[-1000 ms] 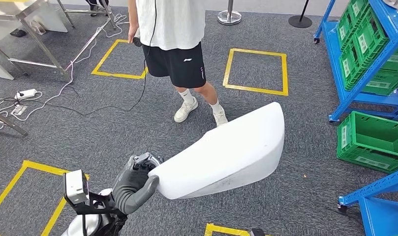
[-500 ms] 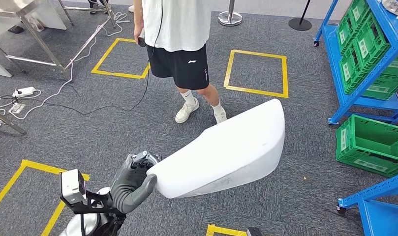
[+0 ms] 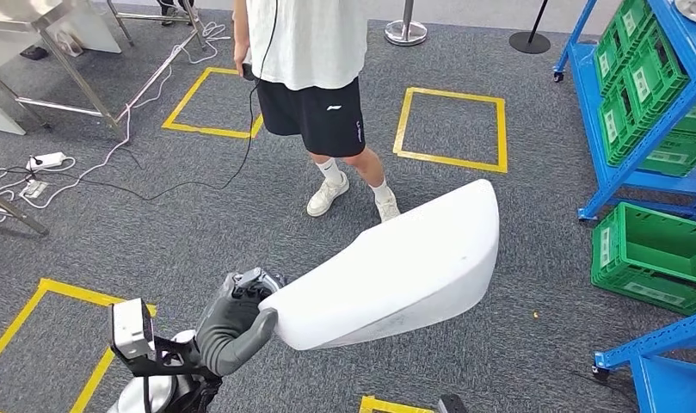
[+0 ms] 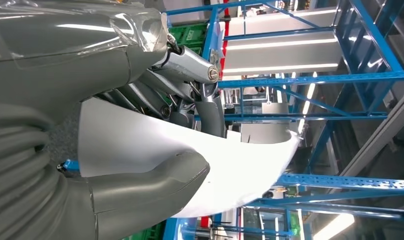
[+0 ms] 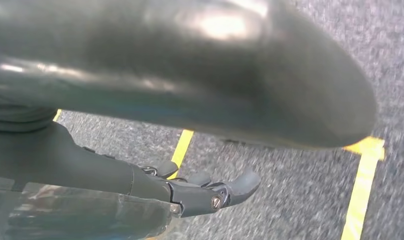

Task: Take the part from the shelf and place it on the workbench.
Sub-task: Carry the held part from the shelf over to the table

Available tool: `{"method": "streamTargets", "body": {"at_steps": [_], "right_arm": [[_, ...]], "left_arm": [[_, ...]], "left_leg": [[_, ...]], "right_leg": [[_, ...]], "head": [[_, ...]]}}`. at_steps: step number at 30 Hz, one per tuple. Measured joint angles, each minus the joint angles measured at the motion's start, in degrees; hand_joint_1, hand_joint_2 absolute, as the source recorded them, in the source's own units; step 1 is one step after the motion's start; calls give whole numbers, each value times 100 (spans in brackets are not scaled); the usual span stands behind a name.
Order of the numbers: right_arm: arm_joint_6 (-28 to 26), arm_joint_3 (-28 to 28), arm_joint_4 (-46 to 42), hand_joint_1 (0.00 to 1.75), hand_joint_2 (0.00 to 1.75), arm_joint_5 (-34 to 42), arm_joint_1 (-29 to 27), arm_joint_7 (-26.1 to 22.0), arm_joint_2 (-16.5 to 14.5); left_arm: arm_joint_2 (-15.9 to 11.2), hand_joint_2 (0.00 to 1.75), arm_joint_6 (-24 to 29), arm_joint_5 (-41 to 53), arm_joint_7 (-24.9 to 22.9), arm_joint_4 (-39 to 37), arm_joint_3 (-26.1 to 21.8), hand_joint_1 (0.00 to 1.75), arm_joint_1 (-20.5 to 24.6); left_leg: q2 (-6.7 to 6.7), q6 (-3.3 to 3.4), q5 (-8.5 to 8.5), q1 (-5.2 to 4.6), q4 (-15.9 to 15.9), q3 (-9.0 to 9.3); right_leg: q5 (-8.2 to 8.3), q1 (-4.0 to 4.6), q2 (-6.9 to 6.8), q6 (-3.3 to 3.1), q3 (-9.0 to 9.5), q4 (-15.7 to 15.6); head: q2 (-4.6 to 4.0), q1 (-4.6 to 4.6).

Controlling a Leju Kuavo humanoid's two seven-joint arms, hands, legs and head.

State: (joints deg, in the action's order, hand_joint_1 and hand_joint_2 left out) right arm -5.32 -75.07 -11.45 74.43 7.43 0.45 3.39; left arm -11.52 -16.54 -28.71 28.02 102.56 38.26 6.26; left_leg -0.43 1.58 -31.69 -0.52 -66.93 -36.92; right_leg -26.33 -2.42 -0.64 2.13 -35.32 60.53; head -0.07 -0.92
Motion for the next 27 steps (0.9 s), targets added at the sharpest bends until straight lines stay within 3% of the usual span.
{"method": "streamTargets", "body": {"at_steps": [2, 3, 4, 5, 7, 8, 10, 12, 13, 14, 16, 18, 19, 20, 22, 24, 27], "right_arm": [[6, -1, 0, 0, 0, -23, 6, 18, 21], [12, -2, 1, 0, 0, -34, 8, 32, 41], [26, -2, 1, 0, 0, -45, 11, 48, 65], [45, -3, 2, 0, 0, -56, 18, 68, 92], [84, -3, 5, 0, 0, -68, 36, 109, 137], [96, -2, 8, 0, 0, -68, 43, 128, 153], [103, -2, 13, 0, 0, -53, 47, 165, 156], [103, -3, 13, 0, 0, -34, 59, 193, 119], [102, -2, 11, 0, 0, -27, 63, 200, 98], [99, -2, 10, 0, 0, -21, 67, 203, 82], [91, -2, 9, 0, 0, -15, 45, 208, 68], [82, -3, 9, 0, 0, -11, 9, 210, 63], [75, -3, 10, 0, 0, -13, -2, 206, 66], [67, -2, 11, 0, 0, -17, -3, 196, 72], [49, 1, 14, 0, 0, -35, 16, 169, 90], [40, 3, 15, 0, 0, -54, 39, 156, 103], [36, 8, 18, 0, 0, -56, 61, 167, 96]], "left_arm": [[15, 175, 32, 32, -35, -20, 7, 175, 12], [28, 175, 50, 47, -59, -36, 12, 175, 20], [46, 175, 68, 60, -83, -55, 18, 175, 39], [72, 175, 83, 68, -103, -74, 26, 175, 72], [133, 175, 90, 68, -122, -108, 51, 175, 176], [162, 175, 76, 56, -122, -124, 66, 175, 236], [192, 175, 6, -7, -112, -166, 90, 175, 329], [194, 175, -84, -82, -89, -206, 104, 175, 365], [192, 175, -129, -116, -75, -224, 109, 175, 383], [196, 175, -164, -144, -61, -249, 113, 175, 411], [213, 175, -210, -180, -43, -314, 126, 175, 460], [222, 175, -209, -189, -43, -398, 147, 175, 467], [223, 175, -185, -191, -50, -434, 158, 175, 466], [224, 175, -139, -191, -63, -458, 173, 175, 469], [230, 175, -27, -191, -97, -473, 196, 175, 480], [233, 175, 41, -190, -119, -477, 220, 175, 495], [223, 175, 45, -192, -126, -479, 258, 175, 507]], "left_leg": [[14, -65, -273, 67, -688, -363], [20, -79, -288, 93, -850, -464], [31, -82, -199, 112, -802, -462], [63, -76, -22, 123, -526, -340], [250, -57, 325, 116, 255, 47], [341, -45, 415, 96, 533, 183], [389, -16, 433, 34, 690, 241], [290, 75, 494, -9, 795, 293], [230, 128, 547, -14, 880, 346], [165, 182, 608, -15, 961, 395], [29, 242, 677, -32, 1031, 432], [-128, 263, 687, -69, 1025, 421], [-210, 265, 687, -82, 1019, 421], [-294, 265, 683, -90, 1008, 421], [-443, 250, 651, -95, 949, 411], [-557, 215, 591, -108, 854, 364], [-643, 175, 549, -100, 798, 304]], "right_leg": [[-3, 12, -61, -9, -7, 1], [-5, 17, -99, -10, -10, 1], [-6, 19, -137, -10, -12, 1], [-6, 21, -177, -9, -12, 0], [-4, 27, -252, -4, 0, -11], [-4, 28, -288, 5, 10, -21], [0, 10, -376, 53, 40, -51], [7, -20, -435, 131, 81, -84], [-16, -27, -386, 147, 75, -51], [-89, -19, -287, 136, 14, 87], [-358, 13, -61, 45, -290, 707], [-567, 57, 22, -1, -626, 1350], [-556, 74, 36, 14, -686, 1434], [-456, 86, 55, 48, -640, 1288], [-126, 91, 180, 114, -314, 527], [74, 93, 291, 83, -45, -44], [100, 101, 222, 0, 16, -135]], "head": [[0, -4], [0, -5], [0, -4], [0, -5], [0, -2], [0, 1], [0, 5], [0, 5], [0, 9], [0, 18], [0, 39], [0, 50], [0, 50], [0, 51], [0, 52], [0, 48], [0, 45]]}}
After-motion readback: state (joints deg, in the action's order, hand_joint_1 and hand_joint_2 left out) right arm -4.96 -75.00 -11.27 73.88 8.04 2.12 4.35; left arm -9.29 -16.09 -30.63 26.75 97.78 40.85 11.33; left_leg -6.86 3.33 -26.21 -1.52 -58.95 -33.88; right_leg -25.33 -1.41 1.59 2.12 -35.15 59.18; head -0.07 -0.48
